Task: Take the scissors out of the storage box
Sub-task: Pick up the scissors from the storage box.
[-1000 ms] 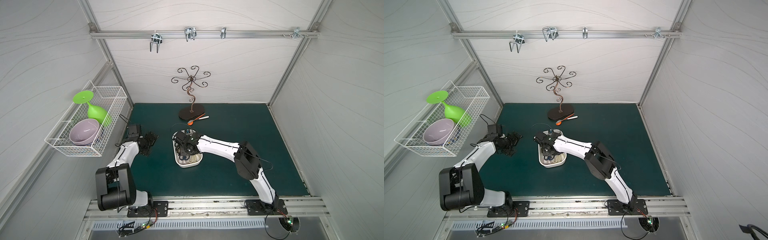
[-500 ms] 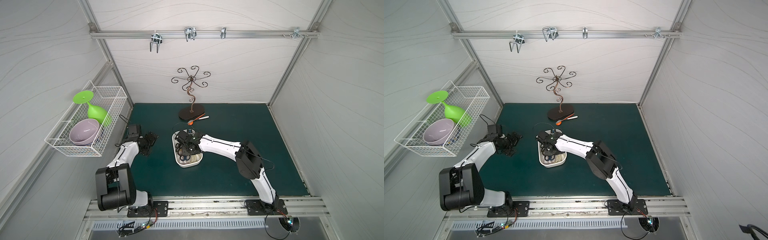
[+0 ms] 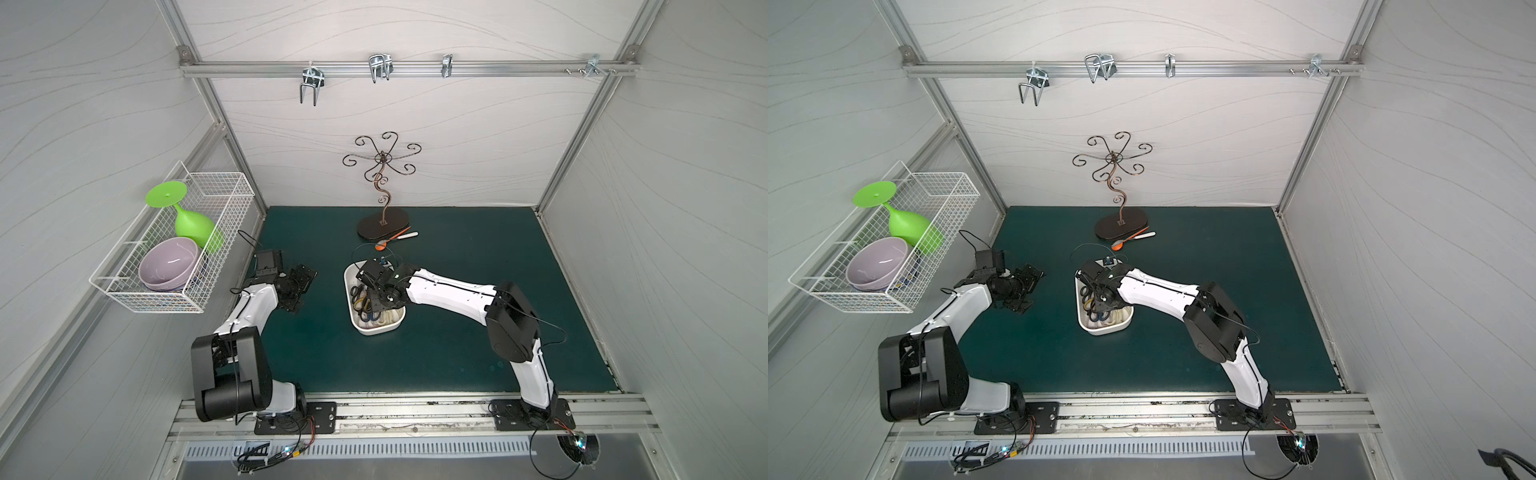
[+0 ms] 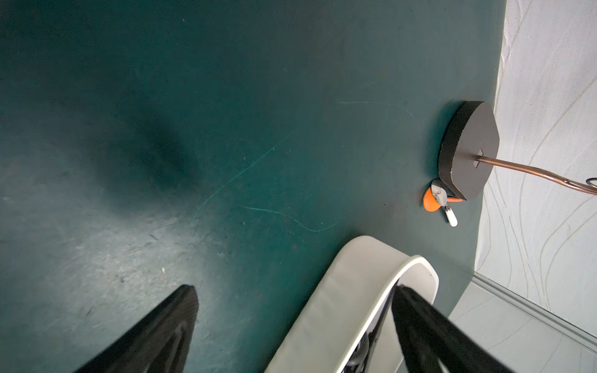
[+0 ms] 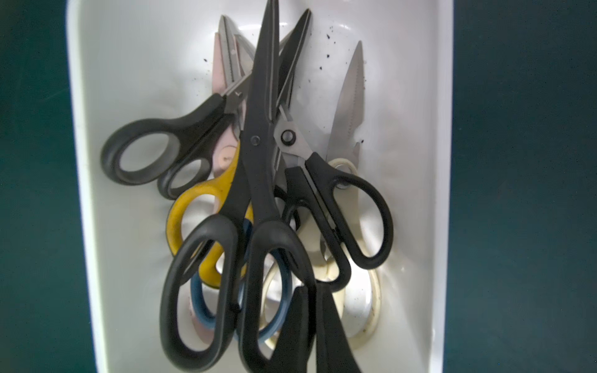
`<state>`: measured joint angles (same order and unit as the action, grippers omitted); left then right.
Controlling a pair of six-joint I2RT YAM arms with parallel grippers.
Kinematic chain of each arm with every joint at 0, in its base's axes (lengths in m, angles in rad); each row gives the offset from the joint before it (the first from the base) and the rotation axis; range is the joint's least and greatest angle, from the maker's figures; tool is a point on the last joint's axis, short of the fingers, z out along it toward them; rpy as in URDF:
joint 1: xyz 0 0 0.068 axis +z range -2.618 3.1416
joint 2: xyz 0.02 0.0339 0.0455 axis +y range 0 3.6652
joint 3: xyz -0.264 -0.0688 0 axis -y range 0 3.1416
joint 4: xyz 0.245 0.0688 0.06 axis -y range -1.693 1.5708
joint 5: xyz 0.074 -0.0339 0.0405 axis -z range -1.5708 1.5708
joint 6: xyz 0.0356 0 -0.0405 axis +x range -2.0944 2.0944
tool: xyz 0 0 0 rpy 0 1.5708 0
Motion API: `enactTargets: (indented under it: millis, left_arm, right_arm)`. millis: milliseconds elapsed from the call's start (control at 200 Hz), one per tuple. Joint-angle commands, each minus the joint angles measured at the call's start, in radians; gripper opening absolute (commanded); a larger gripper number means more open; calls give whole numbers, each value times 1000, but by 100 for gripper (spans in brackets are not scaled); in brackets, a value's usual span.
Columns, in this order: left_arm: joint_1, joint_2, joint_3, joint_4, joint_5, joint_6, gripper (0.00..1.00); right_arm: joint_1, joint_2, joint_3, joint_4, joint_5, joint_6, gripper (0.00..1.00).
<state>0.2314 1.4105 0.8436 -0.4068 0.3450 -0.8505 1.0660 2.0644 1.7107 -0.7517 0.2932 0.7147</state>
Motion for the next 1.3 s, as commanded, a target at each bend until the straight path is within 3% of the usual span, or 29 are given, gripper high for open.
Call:
enactTargets:
  millis: [0,410,780,910,1075,1295]
  left_arm:
    - [8,1,0,29,0,-6,98]
    - [7,9,-8,40,-6,-10,98]
    - [8,30,-6,32,-32,5,98]
    - [6,37,-4,33,-18,24,97]
    - [-14,64,21,43,81,69,93]
    - [-84,62,88,1,143,123,93]
  right_arm:
    - [1,-56,-19,-10,16,-37,0]
    - [2,-121,-65,35,14,-82,0]
    - [-47,-283,-123,80,44,-129,0]
    - [-110,-360,-197,121,49,-162,0]
    - [-235,-429,-303,185,29,-257,0]
    - [-430,-385,-347,238,-40,-400,0]
